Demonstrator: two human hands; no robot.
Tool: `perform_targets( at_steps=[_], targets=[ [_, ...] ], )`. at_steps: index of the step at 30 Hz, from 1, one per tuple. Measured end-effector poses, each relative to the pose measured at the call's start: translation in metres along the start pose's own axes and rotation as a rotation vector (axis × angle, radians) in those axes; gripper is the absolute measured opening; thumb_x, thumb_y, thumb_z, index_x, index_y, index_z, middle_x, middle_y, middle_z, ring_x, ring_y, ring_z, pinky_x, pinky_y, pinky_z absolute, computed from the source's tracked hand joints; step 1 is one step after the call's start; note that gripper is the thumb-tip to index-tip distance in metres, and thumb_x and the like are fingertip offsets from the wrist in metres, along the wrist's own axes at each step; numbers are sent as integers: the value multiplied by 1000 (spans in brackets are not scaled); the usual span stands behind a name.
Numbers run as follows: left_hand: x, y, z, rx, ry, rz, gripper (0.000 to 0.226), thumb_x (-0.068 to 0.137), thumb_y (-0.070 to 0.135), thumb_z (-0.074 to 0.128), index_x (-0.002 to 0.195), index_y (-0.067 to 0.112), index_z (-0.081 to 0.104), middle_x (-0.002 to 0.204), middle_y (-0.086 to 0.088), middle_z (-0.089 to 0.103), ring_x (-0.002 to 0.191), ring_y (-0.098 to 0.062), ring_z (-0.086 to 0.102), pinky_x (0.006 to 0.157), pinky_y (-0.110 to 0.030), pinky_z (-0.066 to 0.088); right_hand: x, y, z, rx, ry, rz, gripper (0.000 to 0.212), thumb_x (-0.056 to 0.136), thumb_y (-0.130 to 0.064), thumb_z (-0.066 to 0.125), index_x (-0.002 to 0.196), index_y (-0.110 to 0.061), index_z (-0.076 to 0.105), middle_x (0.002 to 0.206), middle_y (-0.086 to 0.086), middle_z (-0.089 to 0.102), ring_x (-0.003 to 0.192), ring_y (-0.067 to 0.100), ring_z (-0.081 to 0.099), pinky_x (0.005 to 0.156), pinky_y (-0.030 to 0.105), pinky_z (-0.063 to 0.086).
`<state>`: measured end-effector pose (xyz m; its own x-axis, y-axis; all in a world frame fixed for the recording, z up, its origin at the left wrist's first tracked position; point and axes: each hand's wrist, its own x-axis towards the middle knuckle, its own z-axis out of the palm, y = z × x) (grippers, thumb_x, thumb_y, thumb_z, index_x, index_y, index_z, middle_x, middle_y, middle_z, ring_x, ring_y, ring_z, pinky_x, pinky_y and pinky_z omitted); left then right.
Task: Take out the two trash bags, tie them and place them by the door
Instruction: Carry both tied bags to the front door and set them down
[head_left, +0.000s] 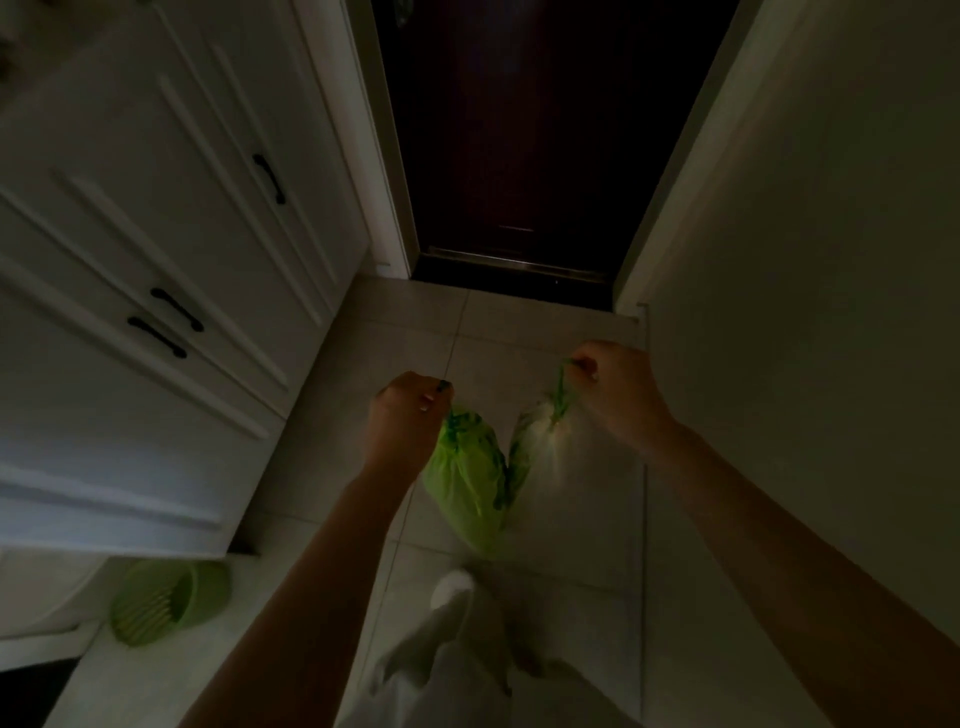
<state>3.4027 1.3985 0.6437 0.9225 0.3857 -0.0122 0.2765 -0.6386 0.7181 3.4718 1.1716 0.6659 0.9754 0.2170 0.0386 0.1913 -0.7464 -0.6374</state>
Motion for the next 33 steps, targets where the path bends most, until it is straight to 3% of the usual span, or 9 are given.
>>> perform_targets(
  at_steps=[4,7,10,13,16,19,24,30,33],
  targets=[
    [71,10,24,-13,-23,-4,17,87,23,66,89,8,74,88,-9,70,68,-12,58,60,-18,40,78,19,4,-36,-8,15,12,86,-10,58,84,-5,68,82,12,69,74,24,63,66,30,46],
    [128,18,40,-27,-43,-20,16,87,20,66,89,6,75,88,-10,70,67,-12,57,56,-9,36,137,29,4,-33,-6,21,13,86,-6,58,89,-3,70,88,15,70,79,27,65,70,32,49],
    [183,25,52,-64,-54,-48,15,86,18,68,87,5,74,83,-10,69,66,-14,58,58,-18,40,193,34,4,-33,-3,33,15,85,-6,59,93,-1,70,92,18,71,83,30,66,77,38,53],
    [233,32,63,-99,-64,-81,14,86,16,68,89,4,74,81,-8,67,65,-15,59,61,-21,42,247,36,7,-41,-23,38,14,86,-5,59,93,2,69,92,20,70,82,32,65,74,37,50],
    [282,34,75,-117,-72,-116,13,85,18,69,87,6,73,77,-3,65,60,-6,57,57,-18,44,303,40,11,-44,-50,44,15,87,-6,59,96,2,69,93,20,70,83,31,65,71,31,46],
    [329,37,90,-130,-45,-155,14,86,19,68,86,6,72,76,-3,66,60,-8,59,63,-25,52,361,48,21,-21,-97,35,16,89,-8,58,98,1,68,94,18,70,84,29,65,71,27,44],
    [406,37,115,-90,13,-195,14,89,15,63,94,9,75,93,-6,69,71,-14,60,60,-18,42,457,65,40,6,-197,-10,14,88,-11,58,92,-5,70,88,13,72,82,25,67,70,29,49],
    [484,37,128,-71,137,-328,16,91,13,61,97,11,75,99,-8,68,75,-15,59,56,-14,36,564,68,60,9,-404,-72,24,90,-16,54,106,-6,69,100,13,71,93,24,66,77,29,51],
    [520,37,130,-84,210,-343,14,88,9,63,95,10,75,99,-12,70,76,-17,62,60,-19,39,612,63,71,14,-435,-121,27,91,-17,54,113,-6,66,106,14,70,97,24,66,79,27,50]
  ],
)
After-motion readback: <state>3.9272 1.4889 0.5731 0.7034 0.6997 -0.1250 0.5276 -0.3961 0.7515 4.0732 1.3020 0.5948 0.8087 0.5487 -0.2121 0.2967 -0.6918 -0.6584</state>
